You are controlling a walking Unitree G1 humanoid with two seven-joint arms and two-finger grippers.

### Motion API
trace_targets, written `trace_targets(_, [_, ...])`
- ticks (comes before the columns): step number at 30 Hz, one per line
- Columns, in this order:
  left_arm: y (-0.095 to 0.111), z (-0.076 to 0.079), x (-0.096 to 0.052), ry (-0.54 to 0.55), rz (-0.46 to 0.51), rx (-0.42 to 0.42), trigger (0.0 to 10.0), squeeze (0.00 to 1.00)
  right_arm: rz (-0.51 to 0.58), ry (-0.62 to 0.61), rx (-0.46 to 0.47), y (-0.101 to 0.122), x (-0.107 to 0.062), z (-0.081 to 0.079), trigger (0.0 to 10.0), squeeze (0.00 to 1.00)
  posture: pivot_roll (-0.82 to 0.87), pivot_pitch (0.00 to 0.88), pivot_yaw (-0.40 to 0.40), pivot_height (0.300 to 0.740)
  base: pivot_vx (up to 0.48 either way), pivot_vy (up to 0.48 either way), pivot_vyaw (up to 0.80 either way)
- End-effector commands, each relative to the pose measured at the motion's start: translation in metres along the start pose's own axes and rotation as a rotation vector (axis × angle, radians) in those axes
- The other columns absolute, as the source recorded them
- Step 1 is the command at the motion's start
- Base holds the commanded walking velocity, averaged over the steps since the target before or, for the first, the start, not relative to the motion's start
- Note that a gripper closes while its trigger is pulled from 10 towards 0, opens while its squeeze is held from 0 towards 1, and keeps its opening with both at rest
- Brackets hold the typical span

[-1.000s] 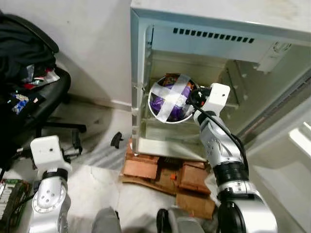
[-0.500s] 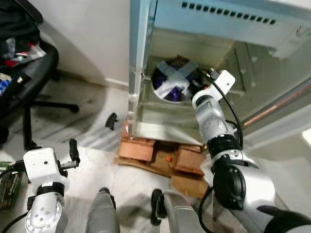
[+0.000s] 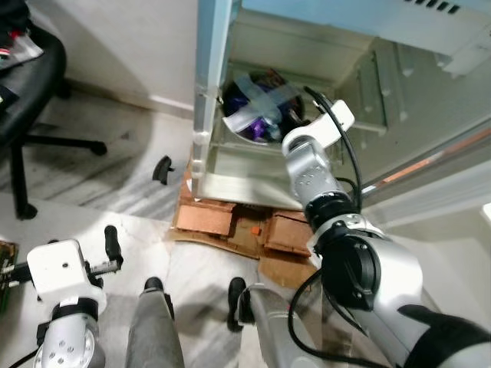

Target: Restocking fridge

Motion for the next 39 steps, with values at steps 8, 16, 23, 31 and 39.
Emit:
trace_targets(8, [0.009, 0.027, 0.014, -0.11, 0.043, 0.006, 10.0, 0.0, 0.051, 0.17, -0.208, 0.016, 0.0, -0.015, 10.0, 0.0, 0.2, 0.365, -0.197, 0.74, 0.0, 0.0, 0.0])
trace_targets(16, [0.014, 0.047, 0.029, -0.189, 0.084, 0.014, 10.0, 0.0, 0.065, 0.172, -0.364, 0.03, -0.002, 0.032, 10.0, 0.0, 0.16, 0.267, -0.164, 0.74, 0.0, 0.0, 0.0])
trace_targets(23, [0.019, 0.058, 0.051, -0.251, 0.118, 0.011, 10.0, 0.0, 0.093, 0.182, -0.437, 0.036, -0.019, 0.064, 10.0, 0.0, 0.11, 0.138, -0.122, 0.74, 0.0, 0.0, 0.0])
trace_targets(31, [0.025, 0.061, 0.056, -0.3, 0.18, 0.053, 10.0, 0.0, 0.025, 0.206, -0.471, 0.019, -0.064, 0.09, 10.0, 0.0, 0.1, 0.055, -0.052, 0.74, 0.0, 0.0, 0.0])
trace_targets(39, [0.031, 0.067, 0.061, -0.354, 0.223, 0.055, 10.0, 0.0, 0.094, 0.19, -0.519, 0.039, -0.092, 0.093, 10.0, 0.0, 0.07, 0.016, -0.025, 0.74, 0.0, 0.0, 0.0])
Point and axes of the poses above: a point about 5 cm out from each wrist's last joint towards the gripper, its own x axis pointing out of the wrist towards the gripper, its own y axis along the axis of the wrist's last joint, z = x × y, the point moved 6 cm from there along x, pointing out of the wrist towards the gripper, and after that the axes turned 4 degrees about x, right-handed, at the moved point
